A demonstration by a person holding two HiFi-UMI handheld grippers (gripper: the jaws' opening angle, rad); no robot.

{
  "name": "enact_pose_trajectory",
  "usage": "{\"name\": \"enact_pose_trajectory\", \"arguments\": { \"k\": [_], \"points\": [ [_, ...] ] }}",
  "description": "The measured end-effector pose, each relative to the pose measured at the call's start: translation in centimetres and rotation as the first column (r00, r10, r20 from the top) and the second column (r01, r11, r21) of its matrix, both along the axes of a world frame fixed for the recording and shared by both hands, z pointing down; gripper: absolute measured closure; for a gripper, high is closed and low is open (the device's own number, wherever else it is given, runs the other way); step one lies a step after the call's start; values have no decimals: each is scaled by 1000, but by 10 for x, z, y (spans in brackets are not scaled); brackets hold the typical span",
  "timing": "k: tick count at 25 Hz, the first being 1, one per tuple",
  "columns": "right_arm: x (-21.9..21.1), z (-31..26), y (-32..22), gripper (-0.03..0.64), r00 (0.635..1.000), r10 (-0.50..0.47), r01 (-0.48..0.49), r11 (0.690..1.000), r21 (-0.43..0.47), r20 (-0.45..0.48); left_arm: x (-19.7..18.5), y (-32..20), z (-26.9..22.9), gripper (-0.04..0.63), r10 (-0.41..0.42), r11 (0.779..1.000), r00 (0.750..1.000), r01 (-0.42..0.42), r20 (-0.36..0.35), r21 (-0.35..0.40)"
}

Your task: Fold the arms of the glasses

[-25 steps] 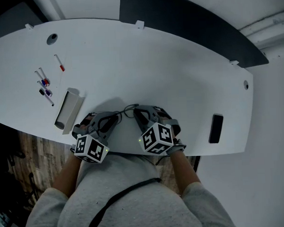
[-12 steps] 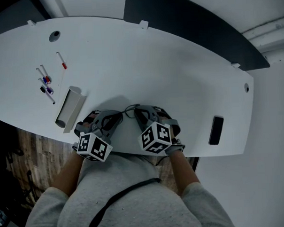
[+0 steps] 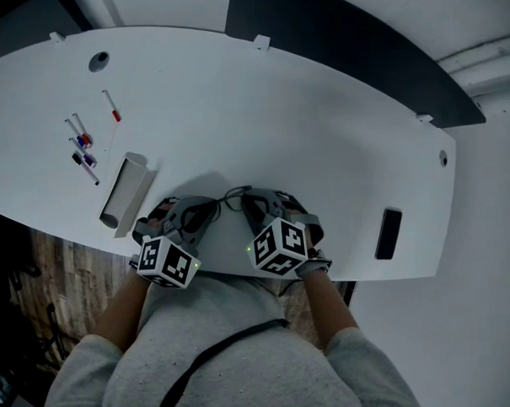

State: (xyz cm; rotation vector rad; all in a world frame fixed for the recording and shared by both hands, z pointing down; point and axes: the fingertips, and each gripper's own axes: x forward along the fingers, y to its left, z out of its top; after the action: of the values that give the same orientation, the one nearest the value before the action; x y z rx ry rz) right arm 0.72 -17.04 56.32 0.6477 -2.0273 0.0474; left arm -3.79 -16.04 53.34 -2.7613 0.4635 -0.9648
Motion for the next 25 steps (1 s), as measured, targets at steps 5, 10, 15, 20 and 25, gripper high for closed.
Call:
{"name": "enact_pose_trajectory", "arguments": {
  "k": [5,10,15,20,25],
  "points": [
    [-1,2,0,583,1000,3,-3,1000,-8,-2,-1,0,2,577,15,1000,1000,-15,2,25],
    [-4,-2,4,583,1000,8,-7,1000,-24,21,-5,-1,3,577,11,1000,1000,-12,4,26],
    [-6,-9,3,583,996,52,-51,998,-22,71,-8,-4,4,577,0,1000,1000,0,-6,21],
    [-3,-11,4,581,991,82,-80,996,-30,109,-8,-4,3,577,8,1000,1000,-8,0,28],
    [-2,-12,6,581,987,99,-95,995,-34,123,-9,-2,6,580,30,998,999,-32,25,62]
  ]
}}
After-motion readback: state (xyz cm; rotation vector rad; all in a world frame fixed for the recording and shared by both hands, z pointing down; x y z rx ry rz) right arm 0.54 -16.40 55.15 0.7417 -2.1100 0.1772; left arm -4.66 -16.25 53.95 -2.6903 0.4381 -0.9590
